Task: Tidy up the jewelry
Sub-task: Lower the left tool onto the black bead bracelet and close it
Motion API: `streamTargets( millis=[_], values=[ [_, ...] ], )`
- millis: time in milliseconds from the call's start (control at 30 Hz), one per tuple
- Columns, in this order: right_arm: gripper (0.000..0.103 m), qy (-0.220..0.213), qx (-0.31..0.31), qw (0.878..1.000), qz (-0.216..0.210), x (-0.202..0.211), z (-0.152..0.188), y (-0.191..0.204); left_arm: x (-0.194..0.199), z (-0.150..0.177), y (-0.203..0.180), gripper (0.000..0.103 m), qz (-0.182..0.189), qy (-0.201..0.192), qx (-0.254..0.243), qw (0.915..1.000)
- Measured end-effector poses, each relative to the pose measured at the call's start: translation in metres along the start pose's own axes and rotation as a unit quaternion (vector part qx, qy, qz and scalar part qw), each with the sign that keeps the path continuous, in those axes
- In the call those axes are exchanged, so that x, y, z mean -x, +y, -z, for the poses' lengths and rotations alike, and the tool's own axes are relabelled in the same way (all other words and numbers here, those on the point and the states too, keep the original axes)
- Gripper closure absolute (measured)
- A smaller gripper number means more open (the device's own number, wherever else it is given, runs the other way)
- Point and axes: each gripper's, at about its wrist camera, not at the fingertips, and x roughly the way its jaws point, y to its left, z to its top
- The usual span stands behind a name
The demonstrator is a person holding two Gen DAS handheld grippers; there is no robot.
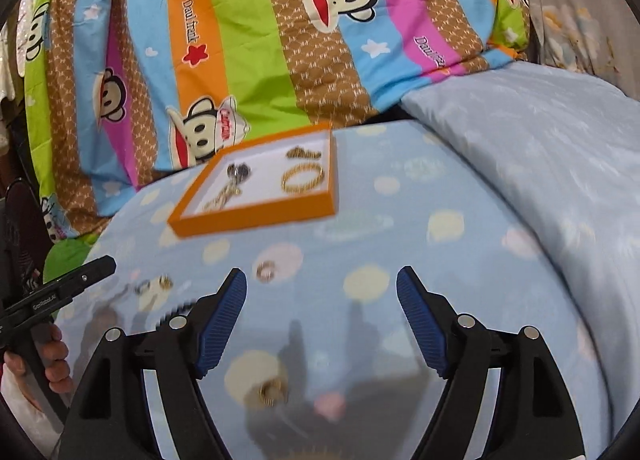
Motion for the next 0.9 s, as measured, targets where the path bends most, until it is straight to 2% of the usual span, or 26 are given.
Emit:
streamTargets(
  millis=[167, 233, 333, 567, 900],
  values=[
    [0.027, 0.029, 0.000, 0.999, -0.017, 0.001, 0.028, 0.014, 0.005, 0.023, -0.004, 0.037, -0.008, 0.011, 0.001, 0.9999],
    [0.027, 0.024, 0.016, 0.999, -0.014, 0.005, 0.031, 0.022, 0.001, 0.027, -0.005, 0.037, -0.002, 0.025, 0.004, 0.9997],
    [0.027, 0.020, 0.029, 0.999, -0.001, 0.006, 0.032, 0.028, 0.000, 0.028, -0.006, 0.037, -0.005, 0.026, -0.002, 0.9996],
    [0.027, 0.033, -0.005, 0.999, -0.006, 0.000, 0.029, 0.015, 0.000, 0.029, -0.010, 0.035, -0.002, 0.026, -0.008, 0.9996],
    [0.027, 0.036, -0.017, 0.999, -0.012, -0.001, 0.029, 0.011, 0.019, 0.043, 0.014, 0.036, 0.004, 0.039, 0.029, 0.9988]
  ],
)
